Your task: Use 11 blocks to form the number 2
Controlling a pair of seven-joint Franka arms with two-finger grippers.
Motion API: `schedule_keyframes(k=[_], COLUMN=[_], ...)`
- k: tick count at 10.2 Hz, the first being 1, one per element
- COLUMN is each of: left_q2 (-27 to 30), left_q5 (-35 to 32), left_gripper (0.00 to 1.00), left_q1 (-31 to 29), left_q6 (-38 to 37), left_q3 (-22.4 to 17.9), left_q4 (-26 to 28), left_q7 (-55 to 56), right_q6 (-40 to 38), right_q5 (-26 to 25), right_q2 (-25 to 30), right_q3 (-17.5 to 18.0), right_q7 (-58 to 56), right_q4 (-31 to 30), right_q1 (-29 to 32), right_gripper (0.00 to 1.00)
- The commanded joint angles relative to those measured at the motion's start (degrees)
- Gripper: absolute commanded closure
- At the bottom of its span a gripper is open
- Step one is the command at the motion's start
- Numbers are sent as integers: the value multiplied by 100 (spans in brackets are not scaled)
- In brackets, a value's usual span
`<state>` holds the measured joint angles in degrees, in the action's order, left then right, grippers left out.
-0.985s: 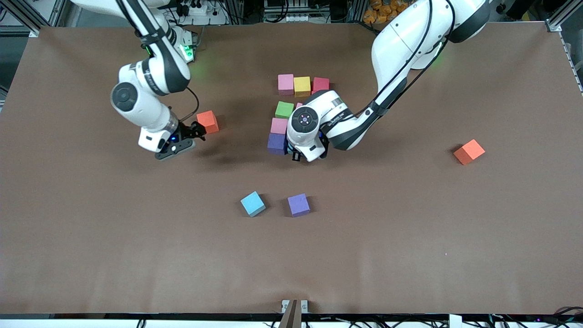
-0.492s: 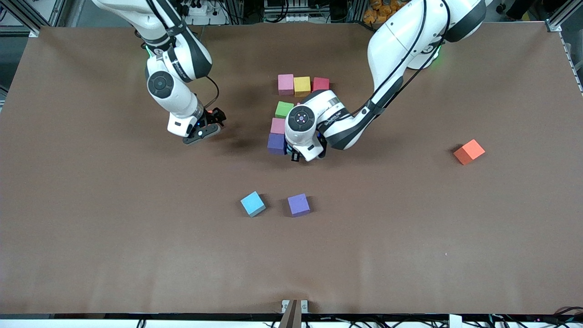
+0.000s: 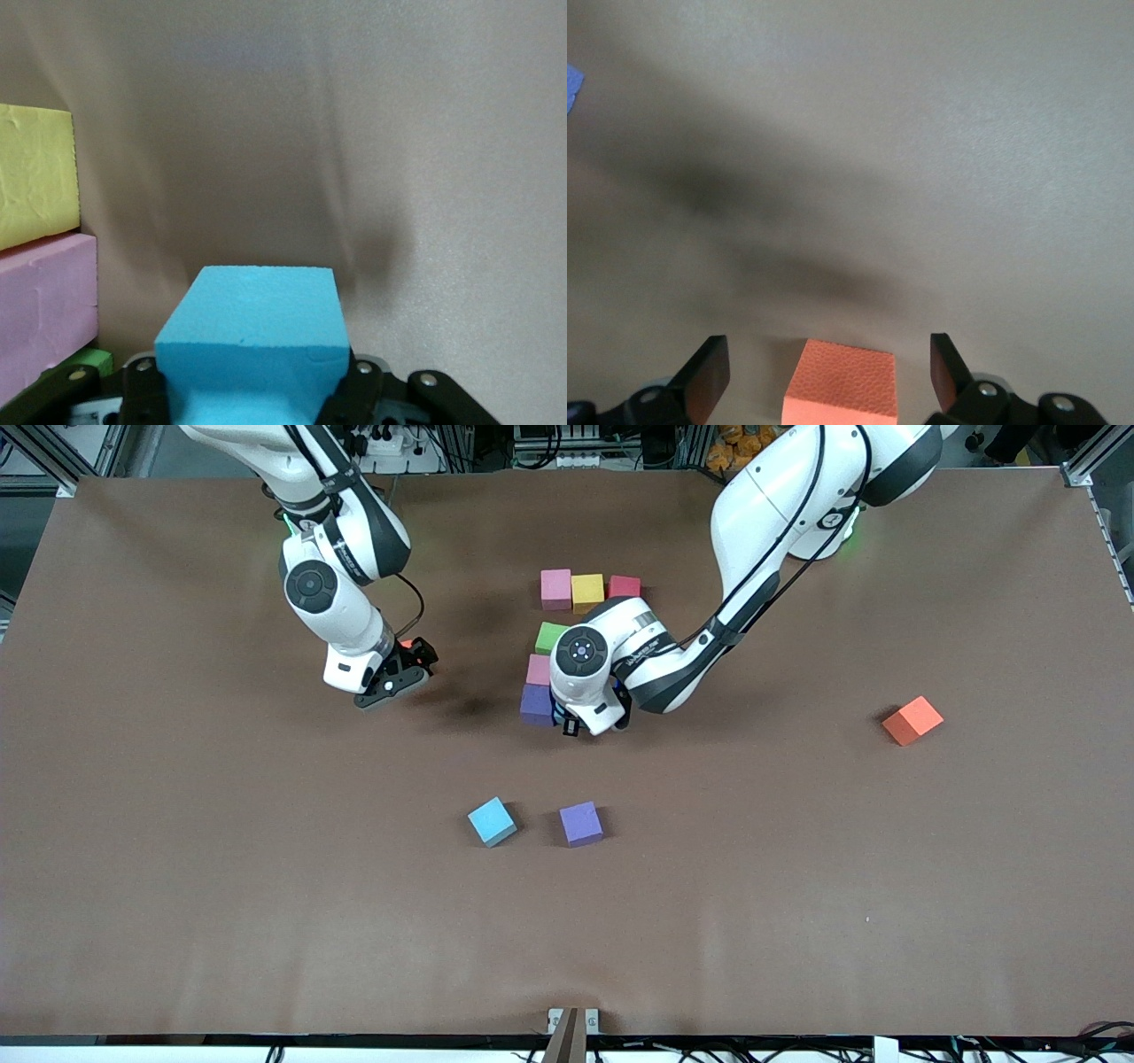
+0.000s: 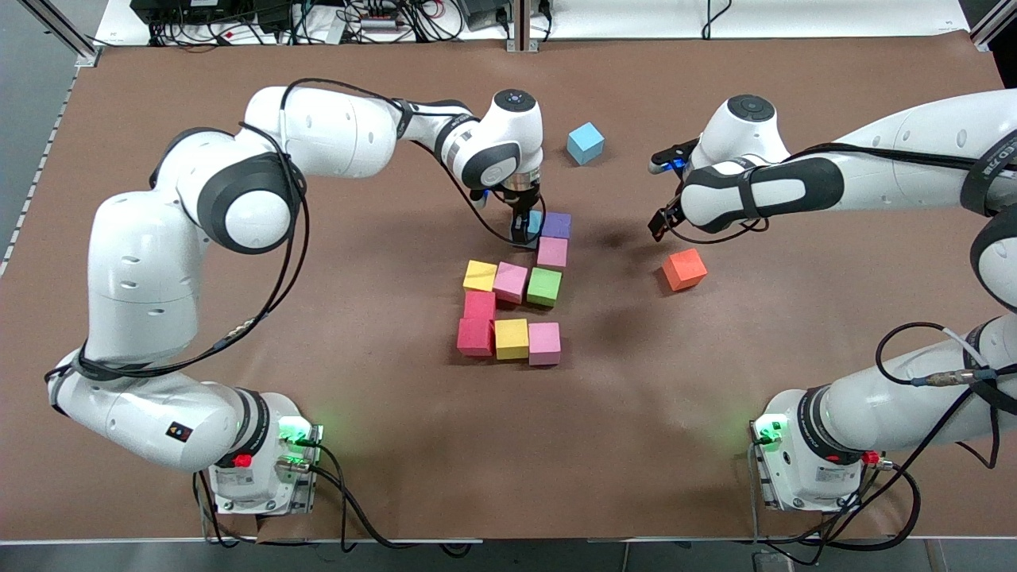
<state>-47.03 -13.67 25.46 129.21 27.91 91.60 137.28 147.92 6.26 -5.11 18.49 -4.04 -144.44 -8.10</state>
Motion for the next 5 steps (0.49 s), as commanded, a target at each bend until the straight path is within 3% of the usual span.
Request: schedule_keyframes(k=[1, 2, 3, 5], left_q2=[-104, -104, -95, -95], left_q5=[110, 101, 101, 110], left_gripper=[100, 16, 0, 0], left_q1=[117, 100, 108, 109], left_q6=[69, 113, 113, 113], left_q3=[-84, -84, -102, -102], left_q4=[-125, -125, -125, -125], left_q7=[88, 88, 88, 106], right_q6=[-44, -44, -44, -96], right_q5=[-143, -143, -151, -151], right_q2=[-95, -209, -349, -674], right_q3=[40, 23, 23, -21], right_q7=[44, 44, 53, 62], right_q4=[450, 687, 950, 1469], right_q1=[98, 124, 151, 177], right_gripper=[0, 0, 0, 0])
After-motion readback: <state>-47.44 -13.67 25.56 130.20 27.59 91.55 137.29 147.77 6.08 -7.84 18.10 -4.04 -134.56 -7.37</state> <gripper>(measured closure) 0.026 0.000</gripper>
